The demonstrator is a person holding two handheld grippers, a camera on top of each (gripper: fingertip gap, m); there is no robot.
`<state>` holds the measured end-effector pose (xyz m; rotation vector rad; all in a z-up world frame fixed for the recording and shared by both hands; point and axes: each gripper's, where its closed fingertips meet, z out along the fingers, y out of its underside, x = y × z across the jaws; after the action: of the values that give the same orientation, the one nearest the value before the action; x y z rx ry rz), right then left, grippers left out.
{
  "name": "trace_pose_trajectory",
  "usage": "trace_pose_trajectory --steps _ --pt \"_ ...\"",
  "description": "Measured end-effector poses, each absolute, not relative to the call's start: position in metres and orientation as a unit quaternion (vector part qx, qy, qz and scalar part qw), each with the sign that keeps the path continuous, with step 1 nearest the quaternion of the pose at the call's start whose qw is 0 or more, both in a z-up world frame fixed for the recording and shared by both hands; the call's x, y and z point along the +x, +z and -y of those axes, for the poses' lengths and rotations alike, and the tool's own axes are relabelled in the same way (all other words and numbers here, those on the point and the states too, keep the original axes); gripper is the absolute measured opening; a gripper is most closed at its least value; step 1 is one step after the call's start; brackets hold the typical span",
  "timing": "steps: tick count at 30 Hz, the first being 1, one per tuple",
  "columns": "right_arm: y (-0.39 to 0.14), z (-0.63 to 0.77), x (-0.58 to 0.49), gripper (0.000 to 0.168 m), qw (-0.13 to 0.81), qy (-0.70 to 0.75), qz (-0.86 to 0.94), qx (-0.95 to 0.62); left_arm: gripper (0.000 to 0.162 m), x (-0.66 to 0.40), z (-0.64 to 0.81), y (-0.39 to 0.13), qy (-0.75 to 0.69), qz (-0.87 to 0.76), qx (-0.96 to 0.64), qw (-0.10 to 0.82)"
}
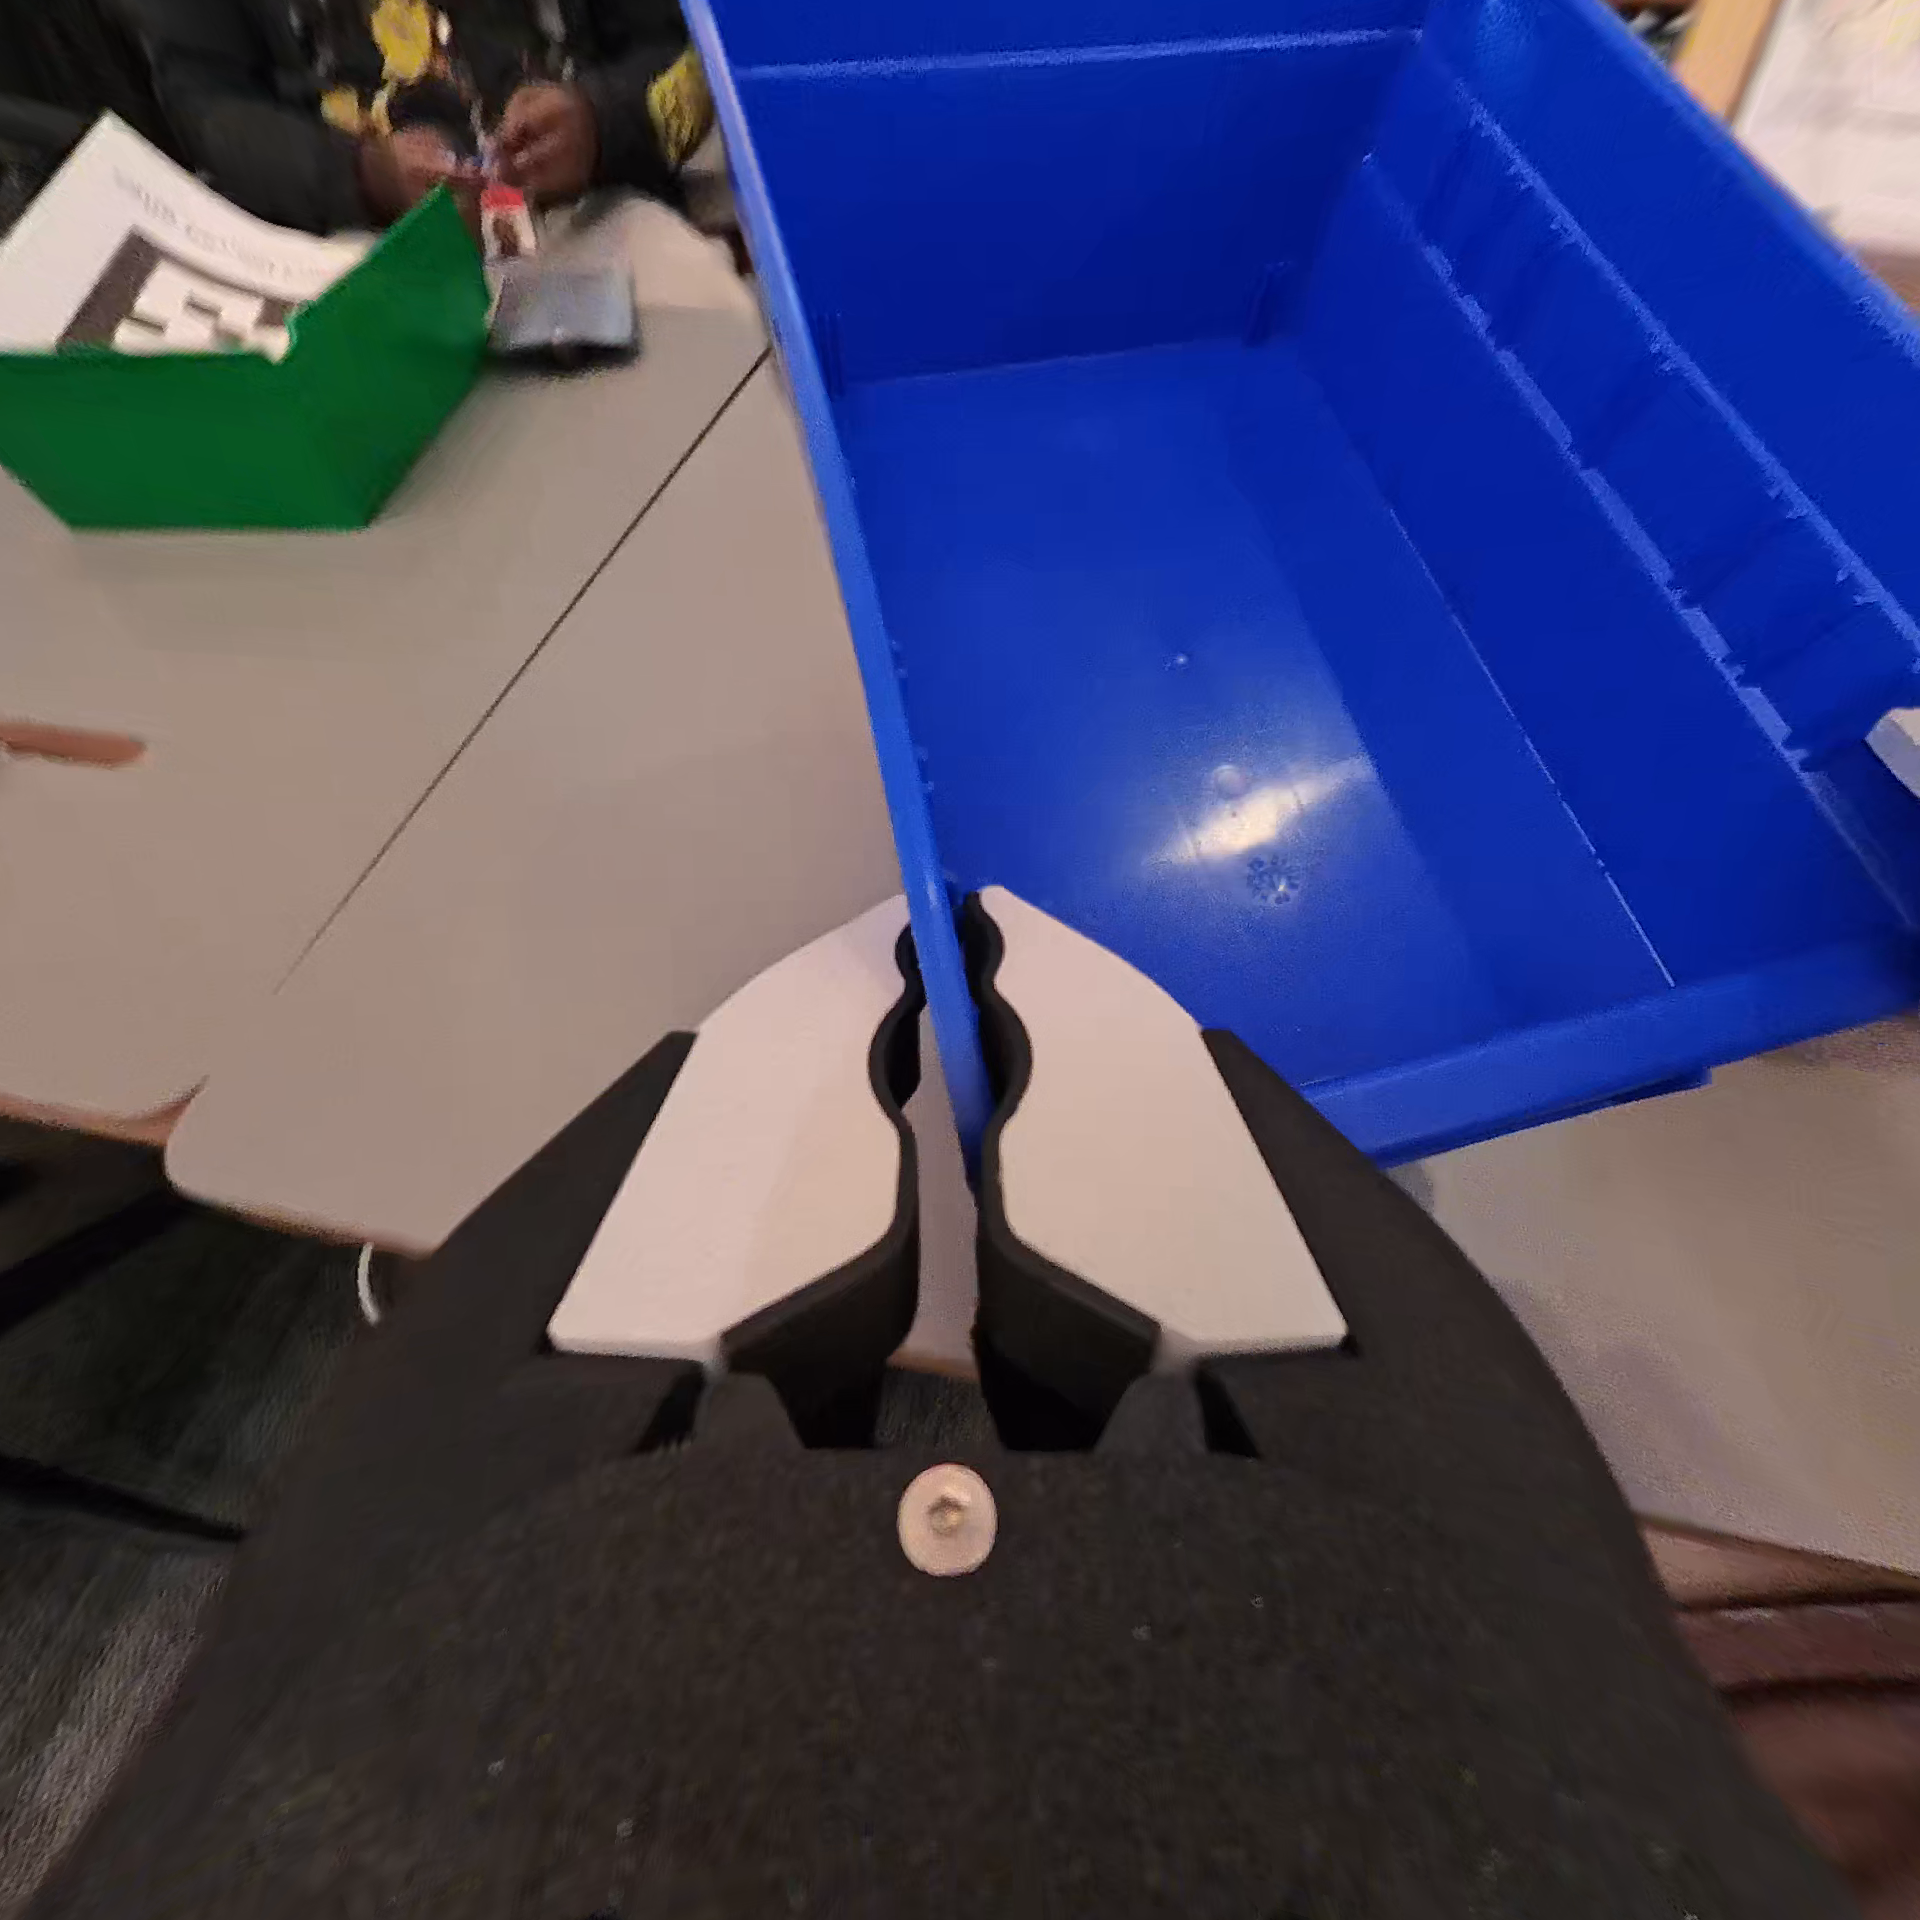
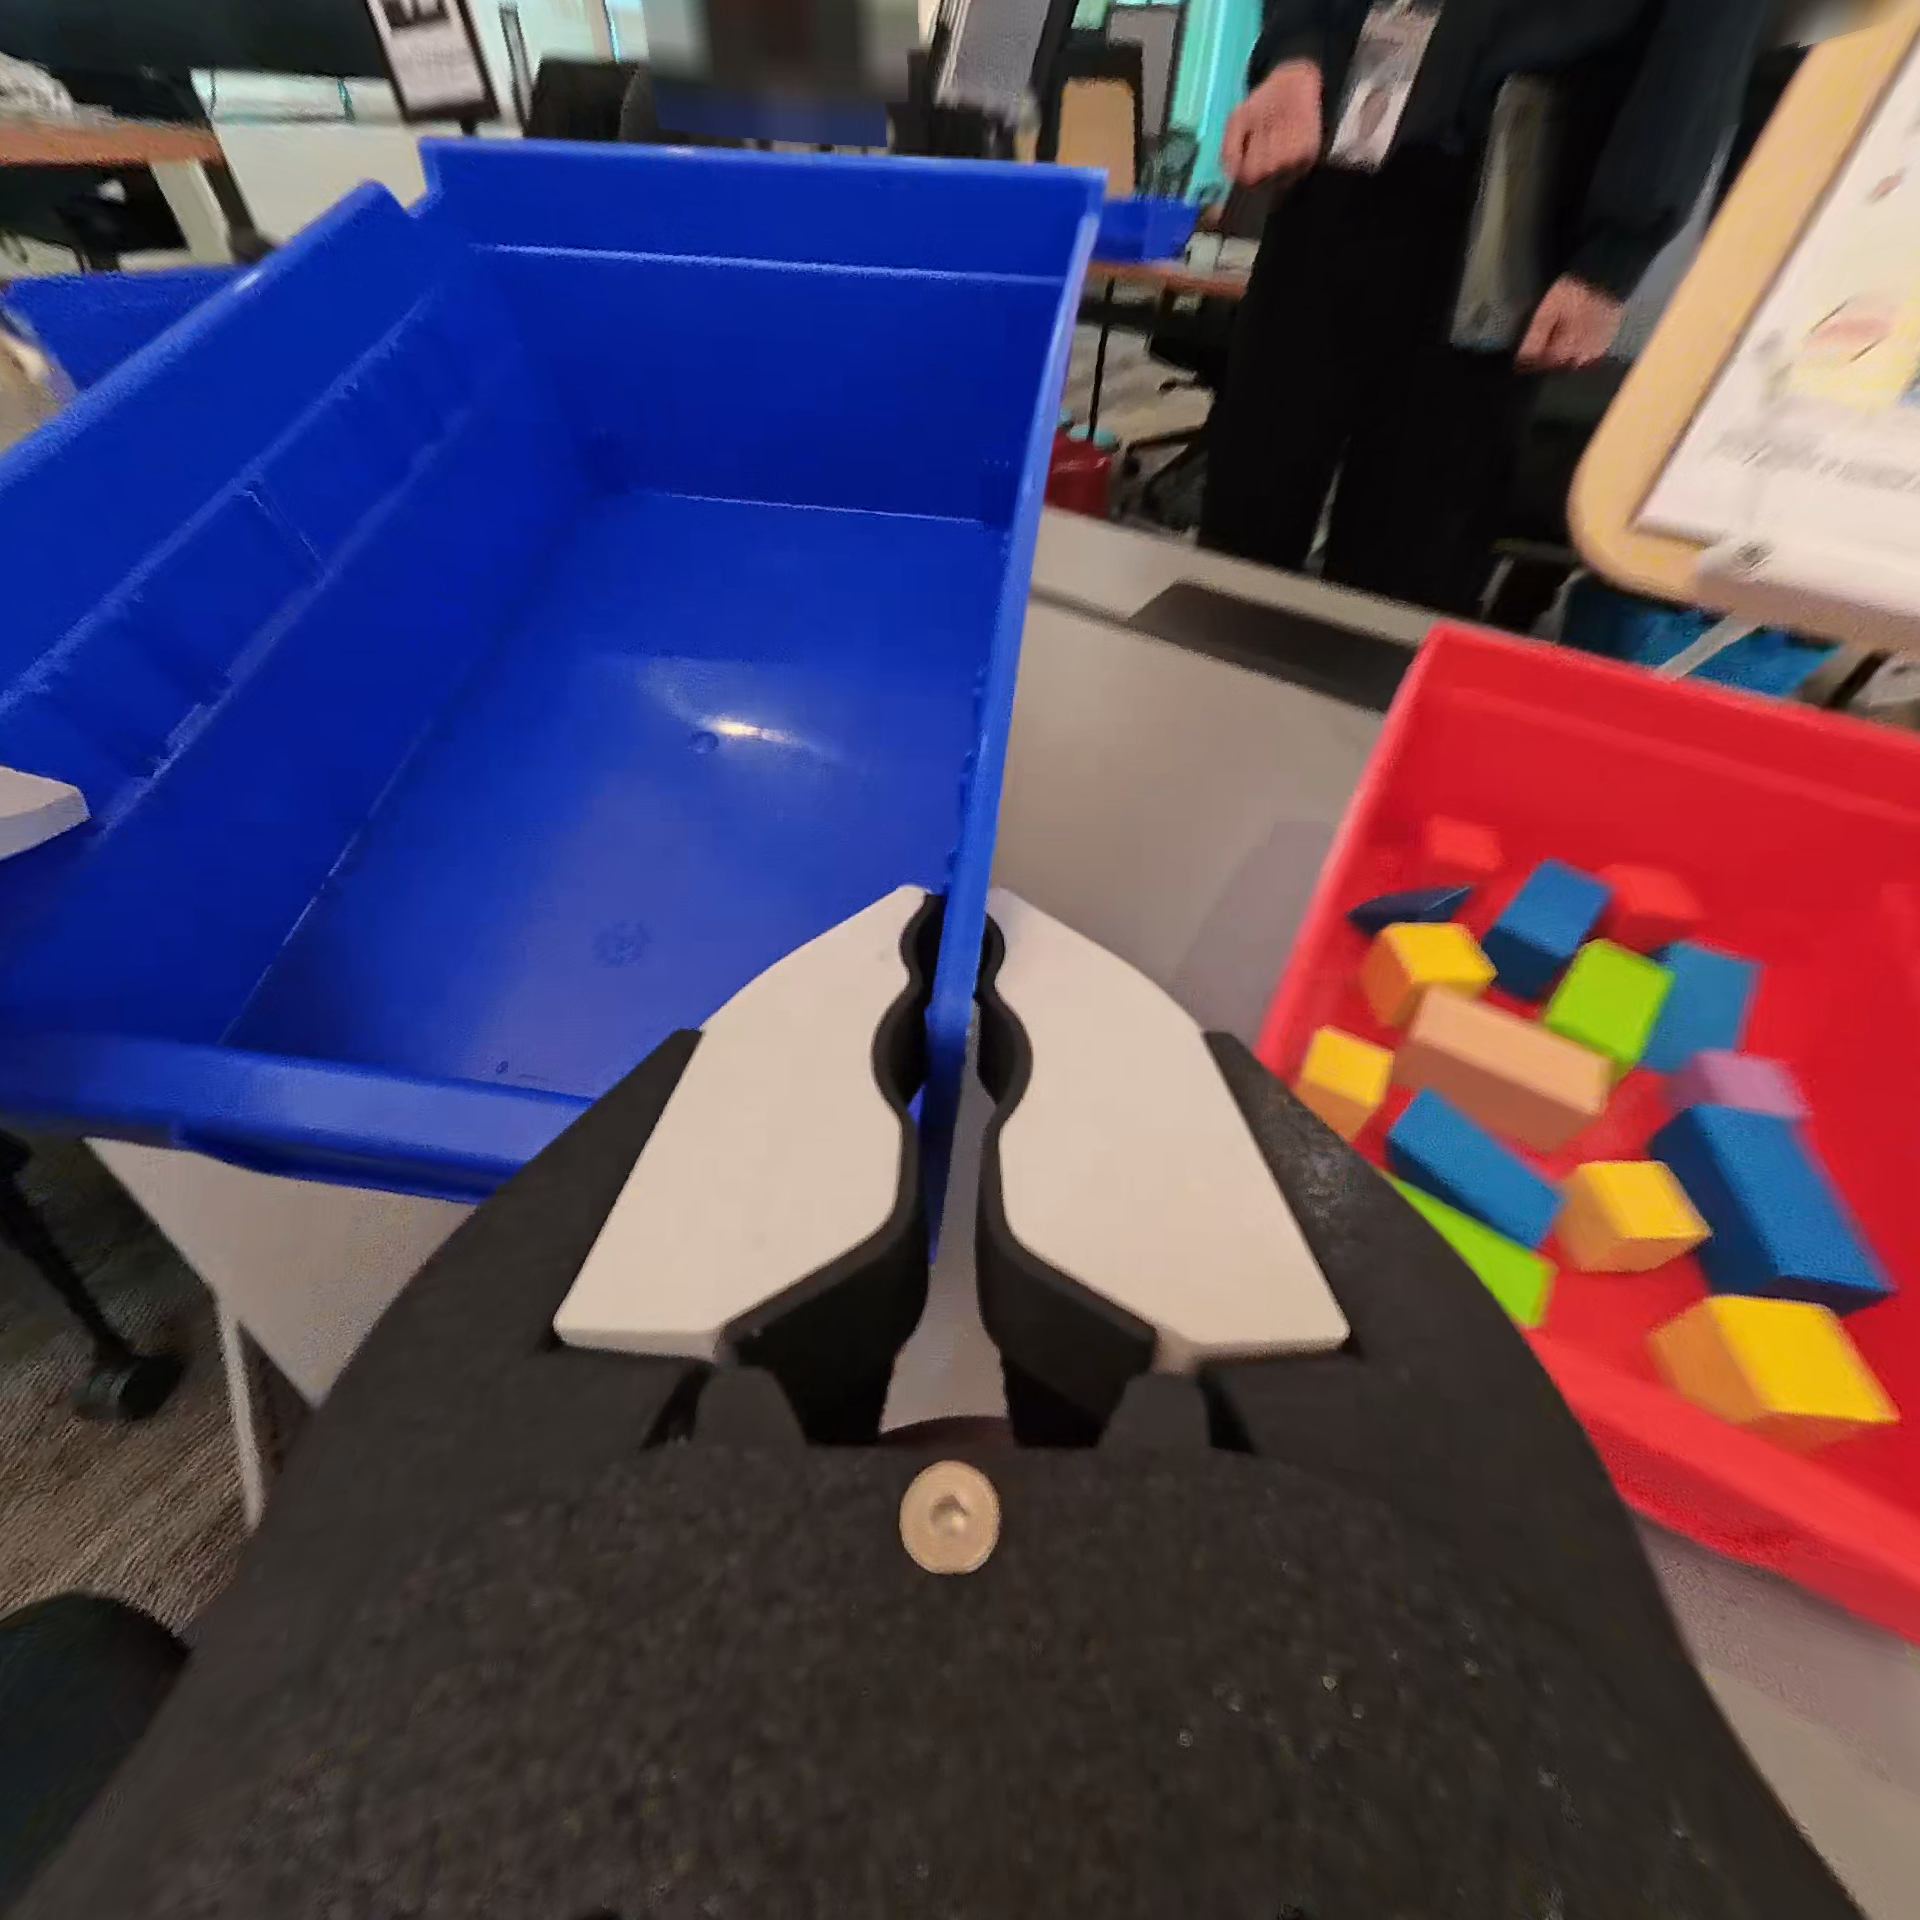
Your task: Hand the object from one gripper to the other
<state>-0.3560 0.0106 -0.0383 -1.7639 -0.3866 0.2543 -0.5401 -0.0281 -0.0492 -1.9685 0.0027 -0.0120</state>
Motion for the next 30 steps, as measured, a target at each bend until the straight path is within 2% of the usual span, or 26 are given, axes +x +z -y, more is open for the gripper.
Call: trace_pose_trajectory --steps 7,13,17,21,26,30 --pt "0.047 -0.017 -0.207 0.005 0.662 0.033 0.093 -0.743 0.005 -0.396 -0.020 0.028 -0.037 -0.118 -0.801 0.586" --pt "0.062 0.005 -0.016 0.004 0.669 -0.043 -0.008 -0.742 0.006 -0.199 -0.042 0.038 -0.094 -0.230 -0.783 0.570" --pt "0.029 0.017 0.111 0.004 0.633 -0.071 -0.048 -0.770 0.006 -0.069 -0.040 0.008 -0.138 -0.267 -0.785 0.542" --pt "-0.030 0.026 0.219 0.005 0.611 -0.044 -0.121 -0.781 0.008 0.038 -0.028 -0.050 -0.152 -0.283 -0.796 0.514" --pt "-0.092 0.032 0.273 0.004 0.576 -0.019 -0.140 -0.805 0.007 0.096 -0.031 -0.106 -0.154 -0.283 -0.825 0.464" --pt "-0.119 0.025 0.285 0.004 0.546 -0.005 -0.135 -0.827 0.009 0.106 -0.029 -0.136 -0.165 -0.264 -0.846 0.433"
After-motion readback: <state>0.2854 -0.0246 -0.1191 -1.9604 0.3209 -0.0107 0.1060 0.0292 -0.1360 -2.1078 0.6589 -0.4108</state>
